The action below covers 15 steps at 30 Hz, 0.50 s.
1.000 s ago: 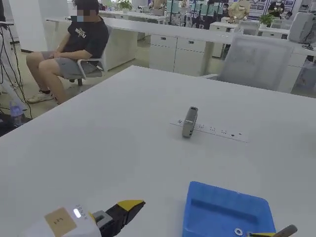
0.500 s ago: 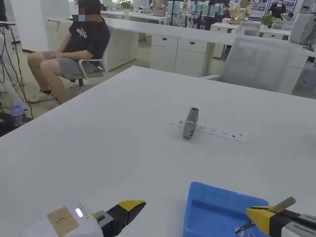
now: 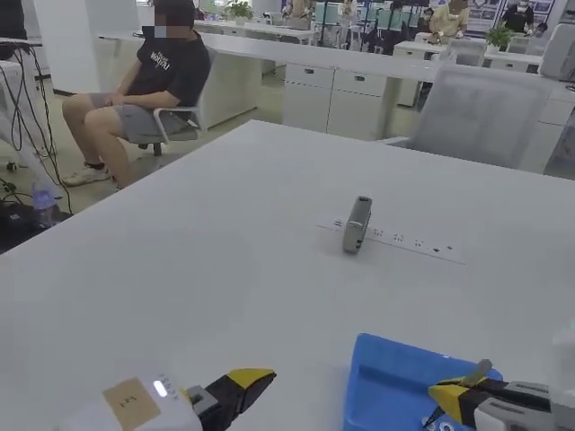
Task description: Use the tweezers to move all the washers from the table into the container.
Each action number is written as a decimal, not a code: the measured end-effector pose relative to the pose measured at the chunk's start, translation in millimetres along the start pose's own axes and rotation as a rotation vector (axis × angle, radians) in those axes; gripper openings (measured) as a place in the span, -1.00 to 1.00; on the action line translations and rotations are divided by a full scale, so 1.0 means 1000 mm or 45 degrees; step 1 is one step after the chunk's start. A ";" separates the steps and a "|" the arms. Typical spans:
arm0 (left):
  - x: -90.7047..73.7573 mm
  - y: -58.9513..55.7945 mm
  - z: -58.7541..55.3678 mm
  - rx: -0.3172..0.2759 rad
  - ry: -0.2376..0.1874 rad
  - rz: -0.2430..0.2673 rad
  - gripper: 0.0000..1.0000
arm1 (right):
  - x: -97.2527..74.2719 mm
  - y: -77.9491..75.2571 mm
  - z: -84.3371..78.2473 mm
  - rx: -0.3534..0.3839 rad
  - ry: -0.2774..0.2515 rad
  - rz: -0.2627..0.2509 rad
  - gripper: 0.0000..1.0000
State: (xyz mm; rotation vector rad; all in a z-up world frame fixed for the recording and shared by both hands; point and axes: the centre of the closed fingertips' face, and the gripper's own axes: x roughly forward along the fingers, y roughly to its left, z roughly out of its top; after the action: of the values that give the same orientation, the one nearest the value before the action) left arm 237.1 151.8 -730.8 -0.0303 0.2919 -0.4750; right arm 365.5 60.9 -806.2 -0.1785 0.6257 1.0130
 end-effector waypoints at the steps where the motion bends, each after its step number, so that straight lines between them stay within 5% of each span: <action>1: 0.000 0.000 0.000 0.000 0.000 0.001 0.14 | 0.001 0.000 0.001 -0.005 -0.001 0.000 -0.94; 6: 0.000 0.000 0.000 -0.003 0.002 -0.003 0.14 | 0.007 0.001 -0.004 -0.057 0.040 0.012 -0.94; 15: 0.000 -0.001 -0.001 0.001 0.005 -0.010 0.14 | -0.005 0.005 0.004 -0.057 -0.008 0.000 -0.93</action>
State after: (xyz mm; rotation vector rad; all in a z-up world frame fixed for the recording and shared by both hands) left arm 236.5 150.5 -731.2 -0.0302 0.2954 -0.4828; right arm 360.8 61.5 -799.1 -0.2144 0.5980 1.0276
